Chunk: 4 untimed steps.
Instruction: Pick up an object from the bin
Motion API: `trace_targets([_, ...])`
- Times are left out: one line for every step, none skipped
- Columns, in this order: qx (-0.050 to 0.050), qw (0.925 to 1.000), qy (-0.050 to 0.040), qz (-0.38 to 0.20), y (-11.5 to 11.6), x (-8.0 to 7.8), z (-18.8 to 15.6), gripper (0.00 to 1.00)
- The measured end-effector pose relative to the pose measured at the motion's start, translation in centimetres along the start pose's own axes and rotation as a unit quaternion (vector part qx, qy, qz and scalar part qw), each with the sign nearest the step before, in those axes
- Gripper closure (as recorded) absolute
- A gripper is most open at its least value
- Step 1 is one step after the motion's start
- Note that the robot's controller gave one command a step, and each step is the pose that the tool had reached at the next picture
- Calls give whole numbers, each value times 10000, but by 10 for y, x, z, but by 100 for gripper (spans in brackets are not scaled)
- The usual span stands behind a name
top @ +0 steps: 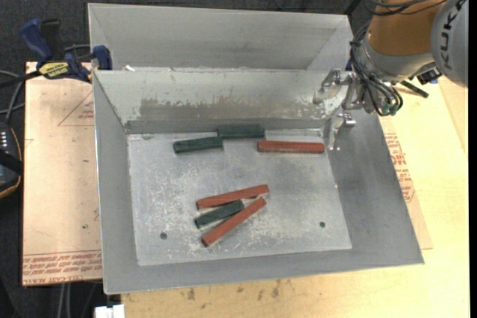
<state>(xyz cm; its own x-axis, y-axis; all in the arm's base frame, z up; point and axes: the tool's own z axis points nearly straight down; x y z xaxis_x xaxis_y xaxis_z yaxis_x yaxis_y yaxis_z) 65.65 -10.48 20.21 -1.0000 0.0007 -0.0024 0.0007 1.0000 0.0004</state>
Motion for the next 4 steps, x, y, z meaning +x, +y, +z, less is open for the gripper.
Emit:
trace_targets([0,10000,0,-5,0,0,0,0])
trace_targets([-3,9990,-18,451,21,-1,80,0])
trace_targets([-6,9982,22,600,30,1,110,0])
trace_targets([-7,9951,5,988,41,6,102,0])
